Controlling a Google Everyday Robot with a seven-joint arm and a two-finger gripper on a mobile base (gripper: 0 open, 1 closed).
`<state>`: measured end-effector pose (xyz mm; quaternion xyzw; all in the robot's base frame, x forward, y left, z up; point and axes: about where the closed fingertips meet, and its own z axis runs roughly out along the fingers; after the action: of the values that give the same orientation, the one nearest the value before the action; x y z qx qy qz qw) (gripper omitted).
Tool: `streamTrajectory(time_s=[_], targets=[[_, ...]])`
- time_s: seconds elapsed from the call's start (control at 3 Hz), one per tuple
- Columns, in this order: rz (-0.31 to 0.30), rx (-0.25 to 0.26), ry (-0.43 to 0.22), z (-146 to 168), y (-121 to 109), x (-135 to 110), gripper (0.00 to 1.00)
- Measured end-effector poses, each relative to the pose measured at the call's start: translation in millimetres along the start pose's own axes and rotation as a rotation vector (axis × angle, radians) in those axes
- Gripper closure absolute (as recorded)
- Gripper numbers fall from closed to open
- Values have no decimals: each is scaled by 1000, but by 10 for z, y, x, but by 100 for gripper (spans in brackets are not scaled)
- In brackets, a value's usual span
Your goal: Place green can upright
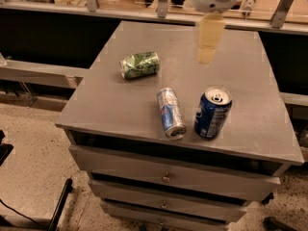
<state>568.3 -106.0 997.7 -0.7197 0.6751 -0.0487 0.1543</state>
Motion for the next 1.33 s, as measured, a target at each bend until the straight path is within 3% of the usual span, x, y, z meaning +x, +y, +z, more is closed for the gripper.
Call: streamTrajectory(time_s=[0.67, 1.33], targets=[[-66, -44, -87, 585, -367, -616, 0], [-98, -86, -86, 1183, -310, -1030, 0]])
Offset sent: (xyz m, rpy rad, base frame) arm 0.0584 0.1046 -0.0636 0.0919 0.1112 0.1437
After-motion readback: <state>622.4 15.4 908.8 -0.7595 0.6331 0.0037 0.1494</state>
